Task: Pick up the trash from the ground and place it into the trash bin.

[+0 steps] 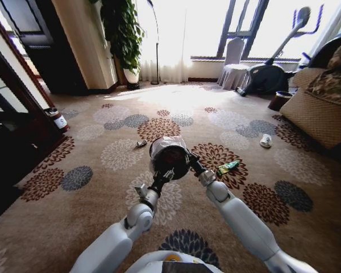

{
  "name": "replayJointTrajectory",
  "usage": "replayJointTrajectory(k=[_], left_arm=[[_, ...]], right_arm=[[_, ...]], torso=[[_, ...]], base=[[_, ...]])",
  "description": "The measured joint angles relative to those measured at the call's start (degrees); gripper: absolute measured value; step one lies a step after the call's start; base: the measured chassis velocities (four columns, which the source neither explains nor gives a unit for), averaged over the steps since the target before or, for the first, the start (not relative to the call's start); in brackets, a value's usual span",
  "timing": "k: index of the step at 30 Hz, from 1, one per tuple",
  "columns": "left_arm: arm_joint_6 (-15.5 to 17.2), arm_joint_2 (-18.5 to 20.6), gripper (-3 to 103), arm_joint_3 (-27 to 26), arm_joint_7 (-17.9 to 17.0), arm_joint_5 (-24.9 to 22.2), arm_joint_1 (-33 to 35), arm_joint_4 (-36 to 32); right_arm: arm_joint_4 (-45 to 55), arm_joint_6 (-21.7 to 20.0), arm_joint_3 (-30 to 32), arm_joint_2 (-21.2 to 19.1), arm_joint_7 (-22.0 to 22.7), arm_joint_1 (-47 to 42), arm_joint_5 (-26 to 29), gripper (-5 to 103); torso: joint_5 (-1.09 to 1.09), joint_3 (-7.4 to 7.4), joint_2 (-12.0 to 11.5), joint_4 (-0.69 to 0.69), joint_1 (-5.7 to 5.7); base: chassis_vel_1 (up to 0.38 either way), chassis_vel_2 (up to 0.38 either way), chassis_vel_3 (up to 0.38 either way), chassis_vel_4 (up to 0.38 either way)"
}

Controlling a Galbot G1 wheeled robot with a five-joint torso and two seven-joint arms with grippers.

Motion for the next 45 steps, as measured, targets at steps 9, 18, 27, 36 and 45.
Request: replayJointTrajectory(k=[9,18,27,36,45], left_arm=[[-9.14,2.62,100,-8.17,13.82,9.04,6.38,-0.34],[-16.39,0.50,100,-23.10,11.59,14.29,5.61,1.98],[-16.29,-4.86,100,-31.48,8.09,18.22,4.10,15.35],[-17.26,-6.27,100,-30.39,7.56,21.02,2.54,22.09],[-16.71,-7.80,100,-29.48,7.04,23.43,0.81,25.09]], right_arm=[[-1.51,-5.31,2.30,-0.34,0.02,3.19,6.58,0],[4.23,-6.83,9.03,-6.97,0.05,-3.14,10.42,0],[14.27,-7.58,27.17,-7.49,0.09,-18.33,13.11,0],[21.19,-7.31,35.31,-4.50,0.07,-29.84,13.35,0],[21.29,-6.98,32.79,-4.37,0.05,-28.68,12.86,0]], torso=[[0.00,0.00,0.00,0.03,0.00],[0.01,0.00,0.00,0.01,0.00],[-0.04,0.00,0.00,0.03,0.00],[-0.01,-0.01,0.00,-0.01,-0.01],[-0.04,0.00,0.00,0.00,0.01]], base=[[0.000,0.000,0.000,0.000],[0.000,0.000,0.000,0.000],[-0.003,-0.005,0.018,0.022],[-0.121,-0.136,0.129,0.125],[-0.271,-0.262,0.297,0.282]])
